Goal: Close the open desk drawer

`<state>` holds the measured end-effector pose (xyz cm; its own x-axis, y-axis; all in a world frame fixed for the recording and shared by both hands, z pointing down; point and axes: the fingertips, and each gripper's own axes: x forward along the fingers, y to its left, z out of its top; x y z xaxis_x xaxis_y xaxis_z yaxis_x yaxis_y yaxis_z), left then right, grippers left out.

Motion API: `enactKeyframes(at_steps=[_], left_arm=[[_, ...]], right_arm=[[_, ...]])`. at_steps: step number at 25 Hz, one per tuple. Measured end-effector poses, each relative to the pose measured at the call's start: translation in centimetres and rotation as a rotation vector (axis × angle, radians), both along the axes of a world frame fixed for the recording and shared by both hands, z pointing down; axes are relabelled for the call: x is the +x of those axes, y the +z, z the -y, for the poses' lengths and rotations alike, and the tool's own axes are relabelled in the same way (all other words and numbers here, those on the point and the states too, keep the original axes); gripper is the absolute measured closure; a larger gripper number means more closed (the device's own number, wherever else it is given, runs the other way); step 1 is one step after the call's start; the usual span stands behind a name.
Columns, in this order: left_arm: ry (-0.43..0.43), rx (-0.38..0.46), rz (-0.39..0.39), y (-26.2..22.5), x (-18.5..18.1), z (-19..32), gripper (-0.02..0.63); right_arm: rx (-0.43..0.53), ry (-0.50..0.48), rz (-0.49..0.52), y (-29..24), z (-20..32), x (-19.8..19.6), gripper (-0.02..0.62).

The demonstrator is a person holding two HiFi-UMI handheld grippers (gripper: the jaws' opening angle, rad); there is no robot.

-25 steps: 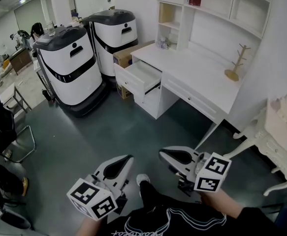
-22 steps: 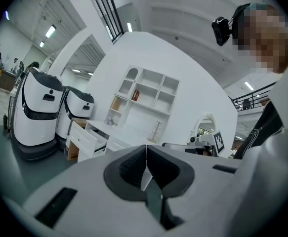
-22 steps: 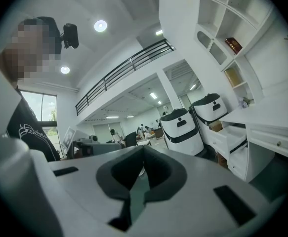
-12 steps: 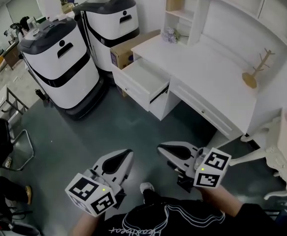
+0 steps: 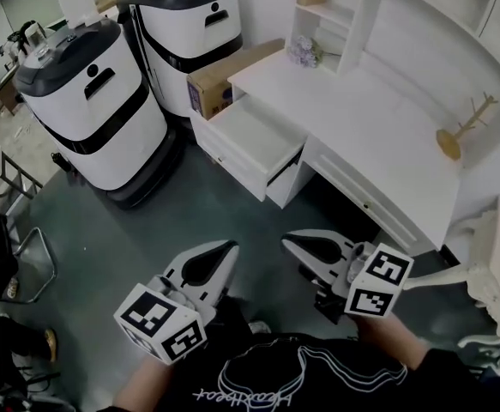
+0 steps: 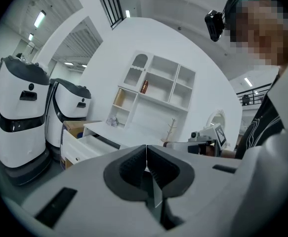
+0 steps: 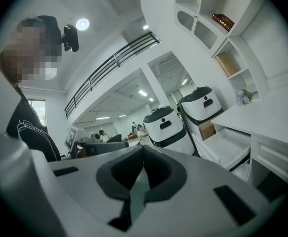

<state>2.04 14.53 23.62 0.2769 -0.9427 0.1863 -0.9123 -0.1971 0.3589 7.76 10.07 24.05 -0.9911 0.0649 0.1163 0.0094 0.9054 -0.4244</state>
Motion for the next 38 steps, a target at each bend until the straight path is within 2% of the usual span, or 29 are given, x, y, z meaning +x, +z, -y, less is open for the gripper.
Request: enactKeyframes(at_steps=[6,18,22,24,27,31,38], left_arm=[[0.016,-0.037,-0.015,2.5,-4.7,4.7,0.601],[0.174,-0.101,-0.003,6.8,-18.1,17.1,0.600],[0.235,-0.140,0.008,9.8,-21.2,20.2,0.598],[0.258,-0.167,0.016,11.6,-22.3,21.5,0.592],[0.295,-0.210,0.035,14.7,-23.6,23.4,0.543],[0.341,-0.257,0.088,18.8,-24.3,25.3,0.508],[0.348,-0.324,0.189,26.1,-24.6,27.2,0.472]], right_arm=[[-0.005,0.045,-0.012,0.8,3.9,-3.9,0.589],[-0.088,0.249,-0.083,3.5,15.2,-14.3,0.589],[-0.116,0.330,-0.087,4.6,18.1,-16.8,0.589],[-0.132,0.375,-0.095,5.5,19.4,-17.4,0.589],[-0.156,0.438,-0.110,6.8,20.9,-17.9,0.589],[-0.189,0.510,-0.135,8.7,22.0,-17.5,0.589],[-0.252,0.597,-0.176,12.7,23.1,-15.3,0.589]])
